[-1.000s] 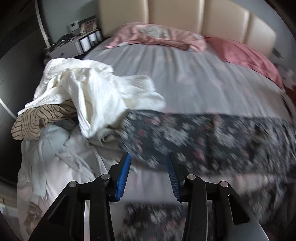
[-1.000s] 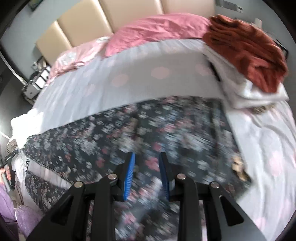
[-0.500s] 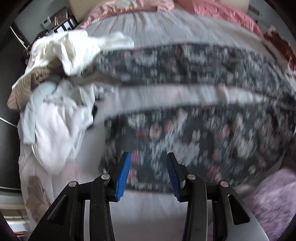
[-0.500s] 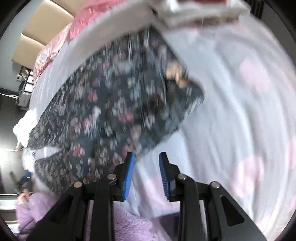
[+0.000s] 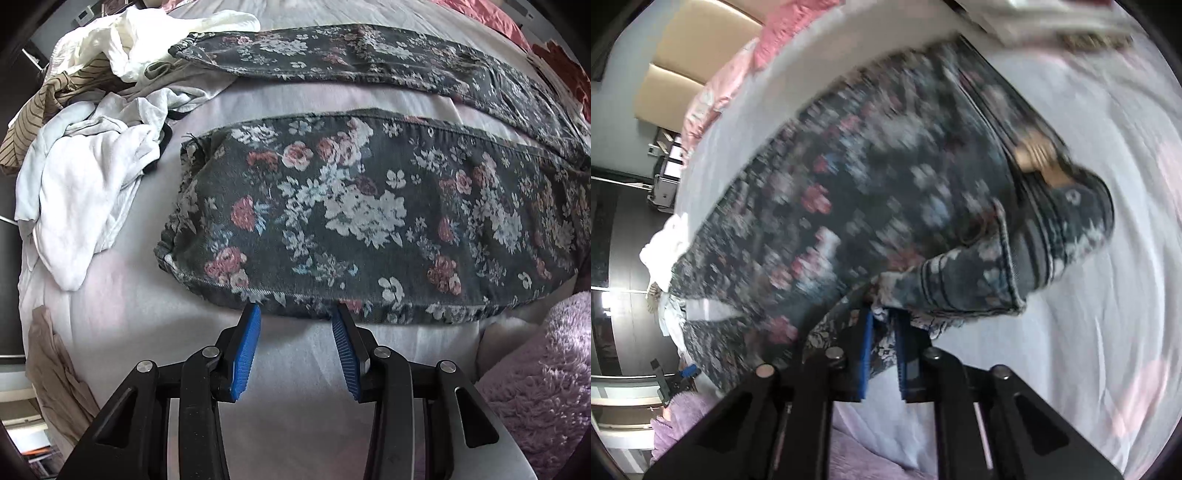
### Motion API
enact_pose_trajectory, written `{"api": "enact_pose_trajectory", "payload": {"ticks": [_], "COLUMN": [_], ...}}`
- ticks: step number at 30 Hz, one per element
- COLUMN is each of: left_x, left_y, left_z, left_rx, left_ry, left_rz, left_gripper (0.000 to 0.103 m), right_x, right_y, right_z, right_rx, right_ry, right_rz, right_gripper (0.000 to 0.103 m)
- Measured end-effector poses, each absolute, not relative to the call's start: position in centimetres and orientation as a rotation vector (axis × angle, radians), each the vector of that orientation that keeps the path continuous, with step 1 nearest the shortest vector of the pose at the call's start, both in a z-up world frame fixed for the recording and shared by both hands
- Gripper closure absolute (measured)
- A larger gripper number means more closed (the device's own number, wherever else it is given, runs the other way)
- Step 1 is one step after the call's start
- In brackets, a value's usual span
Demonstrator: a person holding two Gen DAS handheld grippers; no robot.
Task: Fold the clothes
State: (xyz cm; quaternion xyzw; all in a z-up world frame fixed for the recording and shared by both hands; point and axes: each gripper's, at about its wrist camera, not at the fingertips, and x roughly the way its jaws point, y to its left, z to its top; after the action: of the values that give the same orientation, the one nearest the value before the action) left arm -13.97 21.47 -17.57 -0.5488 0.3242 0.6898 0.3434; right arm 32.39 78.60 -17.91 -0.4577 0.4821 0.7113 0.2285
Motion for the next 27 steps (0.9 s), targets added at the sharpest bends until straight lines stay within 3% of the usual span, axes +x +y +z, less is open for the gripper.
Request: {"api": "enact_pose_trajectory", "payload": {"ticks": [5, 15, 18, 27], "left_x": [-14.8, -15.0, -15.3, -14.9], "left_y": [22.3, 22.8, 23.0, 25.0], "left_z": [-17.2, -13.9, -13.2, -15.9], "left_rx": [-1.408, -1.347, -1.312, -1.279], "left_ry": [0.85, 0.831, 0.847, 1.116], "left_rz": [1.813, 1.786, 1.7, 1.503], "left_gripper": [0.061, 0.061, 0.052, 0.048], "right_x": [28.3, 22.0, 22.2, 23.5], "right_y": [80.4, 81.9, 81.9, 81.5], "right_z": [-17.5, -22.3, -22.4, -21.9], "right_rx": [-1.267, -1.407, -1.4, -1.345], "right_ry": [1.243, 1.083, 1.089, 1.122], "right_rz": [1.978, 1.882, 1.883, 1.891], "right_gripper": [0.097, 0.098, 0.098, 0.095]}}
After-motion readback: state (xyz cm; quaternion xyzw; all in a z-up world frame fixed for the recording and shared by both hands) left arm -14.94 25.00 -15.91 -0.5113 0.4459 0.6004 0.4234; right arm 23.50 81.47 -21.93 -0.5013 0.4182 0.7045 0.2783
